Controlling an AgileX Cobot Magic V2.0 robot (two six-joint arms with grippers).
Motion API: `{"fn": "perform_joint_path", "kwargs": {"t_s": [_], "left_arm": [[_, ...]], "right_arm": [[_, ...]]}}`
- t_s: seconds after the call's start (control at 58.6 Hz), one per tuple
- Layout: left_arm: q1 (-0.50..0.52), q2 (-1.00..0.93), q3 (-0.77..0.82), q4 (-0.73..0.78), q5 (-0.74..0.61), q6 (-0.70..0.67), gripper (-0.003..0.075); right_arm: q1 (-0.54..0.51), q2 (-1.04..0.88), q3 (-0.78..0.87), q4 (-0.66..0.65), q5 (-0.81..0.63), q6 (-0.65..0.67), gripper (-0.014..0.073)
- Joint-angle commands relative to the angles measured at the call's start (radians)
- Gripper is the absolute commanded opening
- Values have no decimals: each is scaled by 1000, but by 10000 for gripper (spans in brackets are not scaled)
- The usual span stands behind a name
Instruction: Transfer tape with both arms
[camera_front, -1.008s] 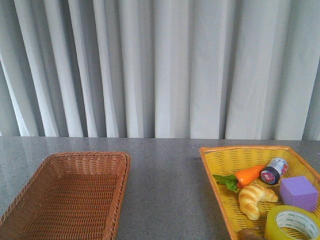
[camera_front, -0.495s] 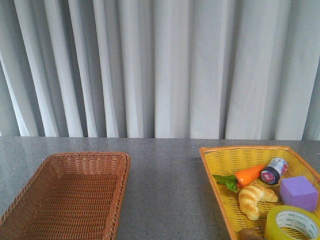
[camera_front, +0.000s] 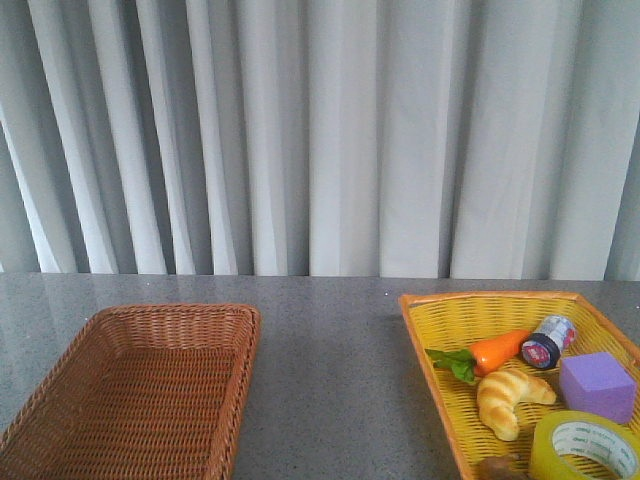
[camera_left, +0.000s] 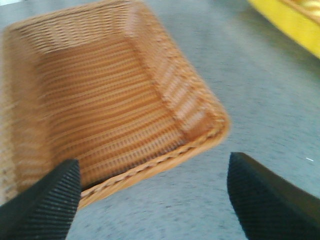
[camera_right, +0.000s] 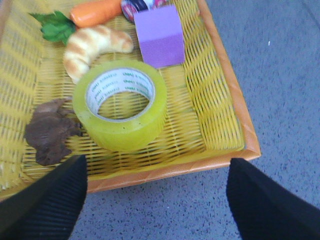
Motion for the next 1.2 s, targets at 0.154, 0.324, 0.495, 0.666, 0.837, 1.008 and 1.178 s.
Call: {"fn": "perform_joint_path", "kwargs": {"t_s": [0.154,0.324,0.495,0.666,0.837,1.008,1.178], "left_arm": [[-116,74,-56,-118,-27,114,586],[-117,84,-56,-119,-24,114,586],[-117,84,-56,-119,-16,114,586],[-117,84,-56,-119,-16,114,586],[-117,84,-56,-119,-18,114,586],[-117,84,-56,-119,-17,114,586],[-117,84,-56,-119,-17,114,586]], "right_arm": [[-7,287,-203,-28,77,37,526],[-7,462,-348,-19,150,33,526],[-18,629,-499,12,258,-16,526],[-108,766,-621,113,343,-131,526],[-124,849,-647,166,356,-230,526],[-122,911,-647,165,308,-237,526],[-122,946,-647,168,290,-237,472]]}}
